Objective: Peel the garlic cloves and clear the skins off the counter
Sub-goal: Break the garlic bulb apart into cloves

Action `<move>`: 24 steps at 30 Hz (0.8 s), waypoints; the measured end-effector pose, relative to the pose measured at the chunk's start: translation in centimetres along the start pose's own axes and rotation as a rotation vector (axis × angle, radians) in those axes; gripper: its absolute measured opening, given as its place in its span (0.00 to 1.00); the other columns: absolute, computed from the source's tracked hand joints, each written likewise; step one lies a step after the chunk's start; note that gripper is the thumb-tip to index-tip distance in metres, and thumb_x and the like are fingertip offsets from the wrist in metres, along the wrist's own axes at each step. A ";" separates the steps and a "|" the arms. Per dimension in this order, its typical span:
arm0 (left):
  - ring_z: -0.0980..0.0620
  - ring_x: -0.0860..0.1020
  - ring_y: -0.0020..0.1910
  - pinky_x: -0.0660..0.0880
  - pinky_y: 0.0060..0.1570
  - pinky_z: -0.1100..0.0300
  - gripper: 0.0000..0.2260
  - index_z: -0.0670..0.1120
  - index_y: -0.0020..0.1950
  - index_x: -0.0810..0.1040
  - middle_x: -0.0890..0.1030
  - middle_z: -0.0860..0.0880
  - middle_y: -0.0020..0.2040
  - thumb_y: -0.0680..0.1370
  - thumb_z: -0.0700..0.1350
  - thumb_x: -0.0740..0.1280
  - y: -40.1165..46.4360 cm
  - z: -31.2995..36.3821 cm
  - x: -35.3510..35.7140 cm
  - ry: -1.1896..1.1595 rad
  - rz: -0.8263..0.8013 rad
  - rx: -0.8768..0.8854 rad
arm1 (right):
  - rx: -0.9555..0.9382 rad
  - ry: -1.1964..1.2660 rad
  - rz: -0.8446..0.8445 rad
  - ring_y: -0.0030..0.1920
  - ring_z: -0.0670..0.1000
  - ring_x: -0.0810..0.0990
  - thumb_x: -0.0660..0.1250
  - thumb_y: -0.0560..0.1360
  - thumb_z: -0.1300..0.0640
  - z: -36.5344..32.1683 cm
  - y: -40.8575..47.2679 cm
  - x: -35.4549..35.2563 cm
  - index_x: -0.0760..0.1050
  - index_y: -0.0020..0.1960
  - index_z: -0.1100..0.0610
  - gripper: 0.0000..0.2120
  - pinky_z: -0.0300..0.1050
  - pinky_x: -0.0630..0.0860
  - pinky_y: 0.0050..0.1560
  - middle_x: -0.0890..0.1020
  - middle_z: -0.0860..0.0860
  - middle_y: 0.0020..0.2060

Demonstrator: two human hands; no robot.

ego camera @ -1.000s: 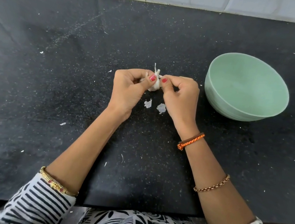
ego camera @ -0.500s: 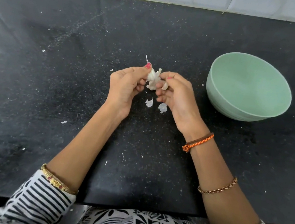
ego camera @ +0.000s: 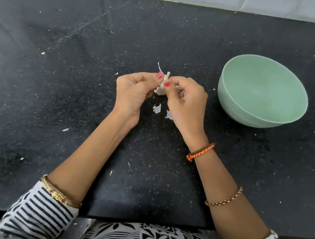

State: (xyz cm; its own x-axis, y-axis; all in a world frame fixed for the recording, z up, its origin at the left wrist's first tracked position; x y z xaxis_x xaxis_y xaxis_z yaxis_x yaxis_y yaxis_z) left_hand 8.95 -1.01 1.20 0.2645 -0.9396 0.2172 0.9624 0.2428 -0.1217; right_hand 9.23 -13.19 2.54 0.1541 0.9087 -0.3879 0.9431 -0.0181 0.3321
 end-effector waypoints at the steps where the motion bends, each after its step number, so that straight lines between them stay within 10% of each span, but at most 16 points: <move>1: 0.56 0.71 0.31 0.67 0.30 0.68 0.10 0.45 0.31 0.82 0.80 0.52 0.28 0.73 0.38 0.70 -0.1 0.0 0.1 0.008 0.000 0.014 | -0.044 -0.055 0.042 0.32 0.41 0.73 0.65 0.73 0.59 -0.3 -0.1 -0.2 0.82 0.40 0.60 0.08 0.30 0.68 0.35 0.79 0.50 0.33; 15: 0.58 0.71 0.29 0.68 0.33 0.67 0.13 0.46 0.31 0.82 0.79 0.52 0.28 0.74 0.35 0.67 -1.4 0.4 2.2 -0.085 -0.098 0.077 | 0.044 0.077 0.262 0.24 0.42 0.62 0.61 0.77 0.61 0.5 0.8 -2.2 0.65 0.25 0.53 0.21 0.35 0.58 0.28 0.64 0.42 0.20; 24: 0.61 0.66 0.24 0.62 0.24 0.70 0.10 0.44 0.34 0.74 0.71 0.55 0.24 0.76 0.39 0.65 0.3 0.2 -0.6 -0.253 0.032 -0.138 | 0.681 0.860 -0.193 0.27 0.45 0.65 0.54 0.78 0.61 0.8 -0.1 0.6 0.71 0.38 0.59 0.12 0.36 0.61 0.27 0.73 0.53 0.29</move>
State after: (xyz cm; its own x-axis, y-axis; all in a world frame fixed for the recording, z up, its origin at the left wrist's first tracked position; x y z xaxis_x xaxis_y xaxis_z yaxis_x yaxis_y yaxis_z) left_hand 9.13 -0.32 1.25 0.3185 -0.8375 0.4440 0.9404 0.2201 -0.2593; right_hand 9.48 -13.00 1.57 -0.0195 0.9023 0.4307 0.9347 0.1694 -0.3126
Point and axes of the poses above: each hand's wrist, its own y-axis towards the middle knuckle, its own x-axis out of the palm, z = x × y, the point moved 6 cm from there along y, towards the middle knuckle
